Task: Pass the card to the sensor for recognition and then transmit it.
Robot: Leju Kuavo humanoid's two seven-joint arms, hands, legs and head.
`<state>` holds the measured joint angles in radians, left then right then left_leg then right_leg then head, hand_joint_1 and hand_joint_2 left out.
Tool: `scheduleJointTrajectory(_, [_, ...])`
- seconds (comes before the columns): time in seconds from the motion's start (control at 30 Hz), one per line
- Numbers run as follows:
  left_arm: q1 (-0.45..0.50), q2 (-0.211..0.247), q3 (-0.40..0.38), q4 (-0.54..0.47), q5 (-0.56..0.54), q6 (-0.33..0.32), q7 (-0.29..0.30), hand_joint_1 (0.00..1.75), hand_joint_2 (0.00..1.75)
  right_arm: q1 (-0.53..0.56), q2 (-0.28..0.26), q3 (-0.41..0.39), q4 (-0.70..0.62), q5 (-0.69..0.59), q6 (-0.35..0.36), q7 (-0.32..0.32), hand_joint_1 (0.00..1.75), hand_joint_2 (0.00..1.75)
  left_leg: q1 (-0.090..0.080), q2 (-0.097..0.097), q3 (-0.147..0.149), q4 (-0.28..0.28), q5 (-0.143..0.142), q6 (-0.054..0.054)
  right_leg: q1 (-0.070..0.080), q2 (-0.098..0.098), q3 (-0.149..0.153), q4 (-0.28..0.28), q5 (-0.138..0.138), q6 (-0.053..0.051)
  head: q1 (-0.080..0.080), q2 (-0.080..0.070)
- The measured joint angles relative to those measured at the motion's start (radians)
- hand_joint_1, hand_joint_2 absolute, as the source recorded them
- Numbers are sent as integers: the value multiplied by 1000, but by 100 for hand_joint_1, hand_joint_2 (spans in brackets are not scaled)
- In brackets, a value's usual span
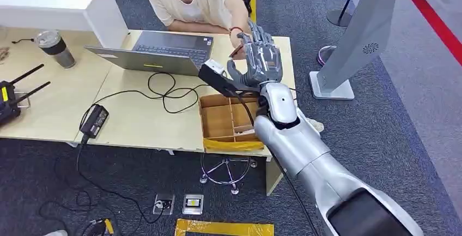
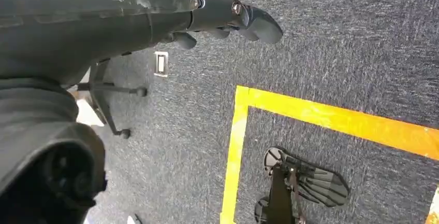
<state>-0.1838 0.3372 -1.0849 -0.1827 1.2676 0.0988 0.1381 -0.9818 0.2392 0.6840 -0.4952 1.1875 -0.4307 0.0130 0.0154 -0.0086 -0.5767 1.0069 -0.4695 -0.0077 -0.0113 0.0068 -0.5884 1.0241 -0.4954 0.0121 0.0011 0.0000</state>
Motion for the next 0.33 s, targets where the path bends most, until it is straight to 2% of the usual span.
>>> scheduleJointTrajectory(0.13, [1,2,0,0,-1,-1,0,0,0,0,0,-2,5,-5,-2,4,0,0,0,0,0,0,0,0,0,0,0,0,0,0,0,0])
scheduleJointTrajectory(0.33, [4,2,0,0,-7,-5,-13,0,0,-3,-9,-69,15,-168,37,-77,0,0,0,0,0,0,0,0,0,0,0,0,0,0,0,0])
